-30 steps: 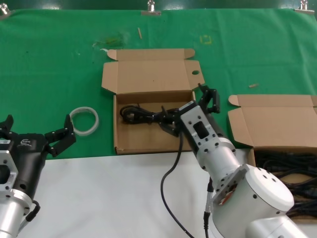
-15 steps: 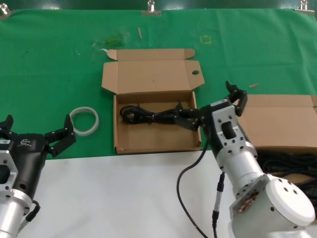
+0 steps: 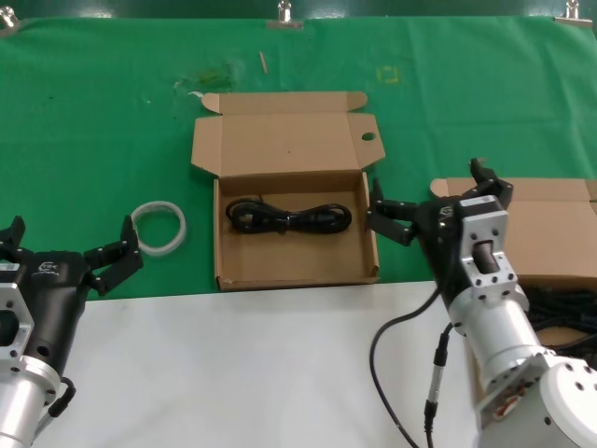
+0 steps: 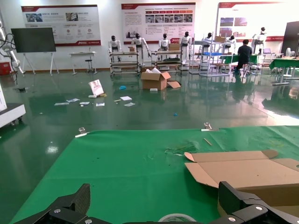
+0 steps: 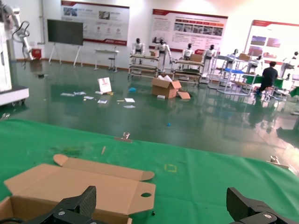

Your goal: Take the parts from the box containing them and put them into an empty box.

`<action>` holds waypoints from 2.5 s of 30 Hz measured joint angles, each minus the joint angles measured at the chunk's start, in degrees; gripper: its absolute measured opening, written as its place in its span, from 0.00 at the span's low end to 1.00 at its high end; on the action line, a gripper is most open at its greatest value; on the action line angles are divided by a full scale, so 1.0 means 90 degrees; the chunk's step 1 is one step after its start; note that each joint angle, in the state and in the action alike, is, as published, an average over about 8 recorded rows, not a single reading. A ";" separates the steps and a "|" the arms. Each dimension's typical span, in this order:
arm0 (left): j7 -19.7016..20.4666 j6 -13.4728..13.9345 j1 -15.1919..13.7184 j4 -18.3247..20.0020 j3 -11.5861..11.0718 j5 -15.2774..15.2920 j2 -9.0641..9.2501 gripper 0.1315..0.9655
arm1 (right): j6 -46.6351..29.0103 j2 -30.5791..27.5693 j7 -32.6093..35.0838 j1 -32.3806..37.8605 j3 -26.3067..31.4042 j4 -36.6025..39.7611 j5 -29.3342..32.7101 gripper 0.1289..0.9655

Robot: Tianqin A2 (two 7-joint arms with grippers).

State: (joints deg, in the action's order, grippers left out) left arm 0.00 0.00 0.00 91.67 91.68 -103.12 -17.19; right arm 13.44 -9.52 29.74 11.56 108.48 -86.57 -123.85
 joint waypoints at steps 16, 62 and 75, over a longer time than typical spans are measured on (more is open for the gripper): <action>0.0001 0.0000 0.0000 0.0000 0.0000 0.0000 0.0000 1.00 | -0.0839 0.0001 -0.1857 -0.0722 -0.1050 -0.0319 0.1294 1.00; 0.0001 0.0000 0.0000 0.0000 0.0000 -0.0001 0.0000 1.00 | -0.1361 0.0004 -0.3013 -0.1171 -0.1702 -0.0517 0.2098 1.00; 0.0001 0.0000 0.0000 0.0000 0.0000 -0.0001 0.0000 1.00 | -0.1361 0.0004 -0.3012 -0.1171 -0.1702 -0.0517 0.2098 1.00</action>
State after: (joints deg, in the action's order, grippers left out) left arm 0.00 0.00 0.00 91.67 91.67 -103.13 -17.19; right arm 1.19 -9.49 2.63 1.02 93.16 -91.22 -104.97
